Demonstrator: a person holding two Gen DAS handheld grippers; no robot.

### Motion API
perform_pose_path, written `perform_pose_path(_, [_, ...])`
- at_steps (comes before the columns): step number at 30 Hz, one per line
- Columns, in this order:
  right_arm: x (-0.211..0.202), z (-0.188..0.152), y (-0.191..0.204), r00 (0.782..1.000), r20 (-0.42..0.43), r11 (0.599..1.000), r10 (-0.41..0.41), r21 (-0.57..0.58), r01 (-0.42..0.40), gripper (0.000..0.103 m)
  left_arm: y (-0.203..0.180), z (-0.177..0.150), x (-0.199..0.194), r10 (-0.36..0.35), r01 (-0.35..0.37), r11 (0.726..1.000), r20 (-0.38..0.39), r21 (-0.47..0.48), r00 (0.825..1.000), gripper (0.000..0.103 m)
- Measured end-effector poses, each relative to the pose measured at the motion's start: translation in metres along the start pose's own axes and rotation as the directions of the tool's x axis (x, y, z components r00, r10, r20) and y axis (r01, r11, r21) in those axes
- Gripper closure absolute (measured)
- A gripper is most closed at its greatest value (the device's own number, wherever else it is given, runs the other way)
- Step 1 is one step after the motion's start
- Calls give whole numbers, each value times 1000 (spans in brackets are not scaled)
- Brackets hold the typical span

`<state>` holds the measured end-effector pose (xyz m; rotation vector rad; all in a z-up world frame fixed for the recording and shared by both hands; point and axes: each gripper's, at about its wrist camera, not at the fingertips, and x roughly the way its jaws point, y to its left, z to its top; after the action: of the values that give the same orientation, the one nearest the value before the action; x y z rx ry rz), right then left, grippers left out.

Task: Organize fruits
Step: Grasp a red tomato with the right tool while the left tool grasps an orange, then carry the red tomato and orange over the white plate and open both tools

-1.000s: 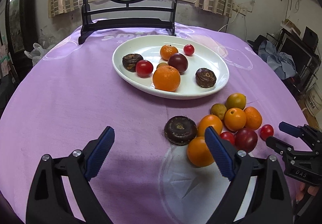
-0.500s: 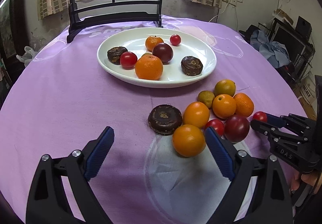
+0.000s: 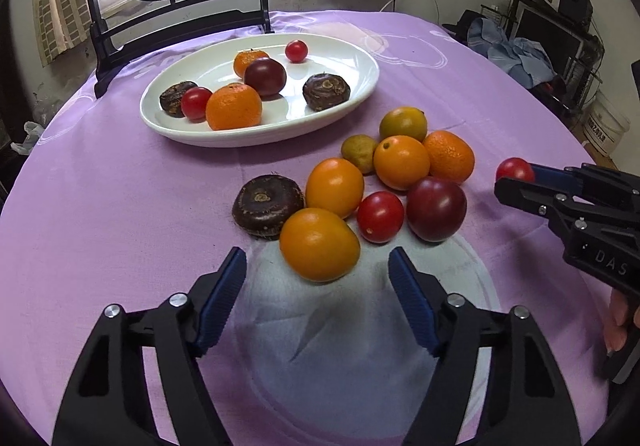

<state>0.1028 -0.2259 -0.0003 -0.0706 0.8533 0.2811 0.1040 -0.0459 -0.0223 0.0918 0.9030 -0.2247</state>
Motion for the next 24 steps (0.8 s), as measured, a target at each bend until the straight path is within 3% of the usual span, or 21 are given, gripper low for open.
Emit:
perform_pose_path(4, [-5,0,3,1000,9,1000,12,-7,-12,72,0,-1,9,11,-11,1000,-15,-8,1000,43])
perform_pose_path(11, [-6,-2,11,1000,9,999,29,-35,-28,71,10,8,17,-1,0,997,-5,-72,1000,47])
perform_pose_path(13, [-4,-2,12,1000,-1,999,27,-37,-27,71,11,8,16,-15,15,997,-1,-77,1000,62])
perform_pose_path(18, [-2,-4,10,1000,-6,999,27,-26,-27,71,16,8,10,-26,26,995,-2,-95,1000,63])
perform_pose_path(24, [-5,-3,13,998,16,998,60,-26,-59,71,15,12,-14,-45,51,995,70,-83,997,63])
